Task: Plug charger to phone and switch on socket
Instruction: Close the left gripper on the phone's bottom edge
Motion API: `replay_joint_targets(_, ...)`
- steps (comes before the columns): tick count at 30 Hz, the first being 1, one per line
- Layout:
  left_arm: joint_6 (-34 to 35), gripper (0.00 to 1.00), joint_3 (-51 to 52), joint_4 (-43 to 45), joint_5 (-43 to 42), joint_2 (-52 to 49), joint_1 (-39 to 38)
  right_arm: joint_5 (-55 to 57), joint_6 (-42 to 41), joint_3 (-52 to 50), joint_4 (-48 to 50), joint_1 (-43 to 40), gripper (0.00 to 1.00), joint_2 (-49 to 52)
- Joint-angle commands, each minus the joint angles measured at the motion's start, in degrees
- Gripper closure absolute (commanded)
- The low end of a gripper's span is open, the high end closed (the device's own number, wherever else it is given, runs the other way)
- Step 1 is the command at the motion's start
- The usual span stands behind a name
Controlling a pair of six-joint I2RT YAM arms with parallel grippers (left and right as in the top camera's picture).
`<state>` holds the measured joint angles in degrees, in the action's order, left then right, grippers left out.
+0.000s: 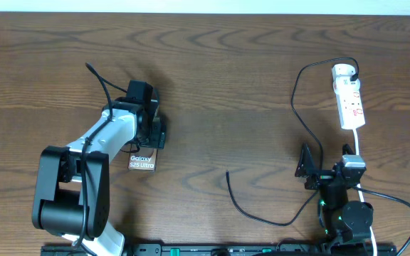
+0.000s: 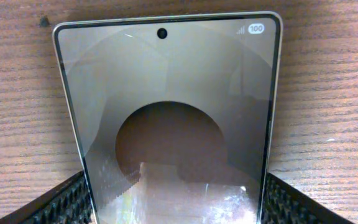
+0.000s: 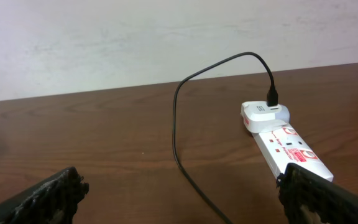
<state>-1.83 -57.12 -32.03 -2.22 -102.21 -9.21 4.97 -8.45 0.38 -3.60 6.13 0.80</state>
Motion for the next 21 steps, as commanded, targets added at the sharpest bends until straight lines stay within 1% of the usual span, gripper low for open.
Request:
replay_joint_targets(1,-0.7,0.23,1.4,-0.4,1.4,-0.5,0.2,0.5,0.8,-0.1,-0.1,0.2,0.01,-0.2)
replay_joint_targets(3,-0.7,0.30,1.4,-0.4,1.4,-0.5,0.2,0.5,0.8,-0.1,-0.1,0.2,0.01,-0.2)
replay_joint_targets(7,-0.7,0.34,1.4,-0.4,1.4,-0.5,0.2,0.5,0.8,-0.1,-0.1,0.2,0.01,-0.2)
replay_joint_targets(8,-0.7,0.39,1.4,-0.4,1.4,-0.5,0.2,0.5,0.8,-0.1,-0.1,0.2,0.01,-0.2)
replay_joint_targets(15,-0.7,0.41,1.4,-0.4,1.4,-0.5,0.2,0.5,0.8,-0.1,-0.1,0.2,0.01,-0.2)
replay_joint_targets(19,-0.7,0.49,1.4,-0.4,1.4,-0.5,0.2,0.5,0.8,-0.1,-0.1,0.2,0.01,-0.2)
replay_joint_targets(21,-0.7,0.55,1.4,-0.4,1.4,-0.5,0.2,0.5,0.8,-0.1,-0.1,0.2,0.01,-0.2)
